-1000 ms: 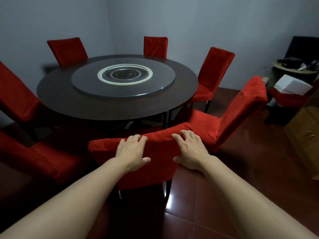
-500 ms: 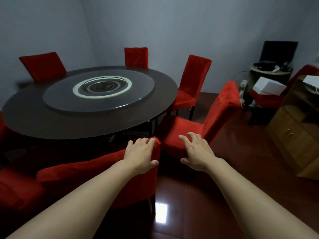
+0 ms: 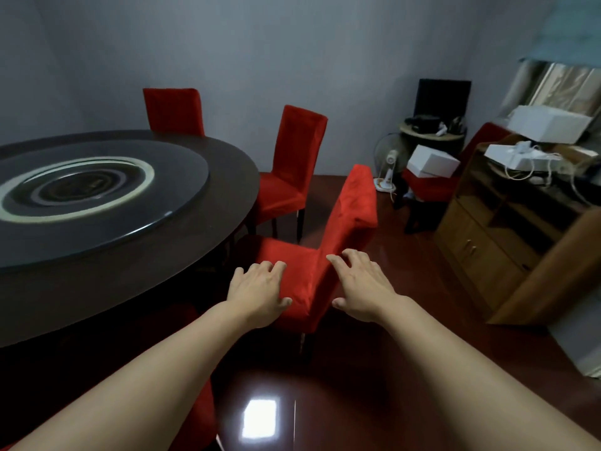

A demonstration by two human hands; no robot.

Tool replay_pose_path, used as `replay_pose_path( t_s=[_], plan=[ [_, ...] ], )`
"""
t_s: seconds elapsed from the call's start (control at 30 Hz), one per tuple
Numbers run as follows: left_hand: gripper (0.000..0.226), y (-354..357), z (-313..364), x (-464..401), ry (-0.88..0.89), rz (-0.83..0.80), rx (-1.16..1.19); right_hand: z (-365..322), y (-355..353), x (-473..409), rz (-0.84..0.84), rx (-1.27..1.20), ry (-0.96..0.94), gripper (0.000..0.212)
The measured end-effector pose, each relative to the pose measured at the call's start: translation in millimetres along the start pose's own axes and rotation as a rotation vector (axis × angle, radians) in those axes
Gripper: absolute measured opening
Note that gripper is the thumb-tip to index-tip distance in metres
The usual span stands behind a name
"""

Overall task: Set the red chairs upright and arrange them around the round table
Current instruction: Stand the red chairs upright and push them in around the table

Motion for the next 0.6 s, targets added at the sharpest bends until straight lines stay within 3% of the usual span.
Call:
replay_pose_path(
  t_s=[0.37,0.6],
  plan=[
    [0.064,25,144,-172,-0.123,-0.022,0.025,217,-13,-93,0.015,0.023,-0.091,0.084],
    [0.066,33,201,-263,-0.19,-0.007,0.014,306,-2,-177,-0.021,-0.031,-0.192,0.086]
  ],
)
Point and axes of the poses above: each hand's wrist, its own x-axis away from the middle knuckle, its own y-axis out of the palm, z = x × y, the point moved 10 cm from there along -x, towards the middle knuckle, and after that the axes turned 6 degrees about -y, right-handed, at the moved point
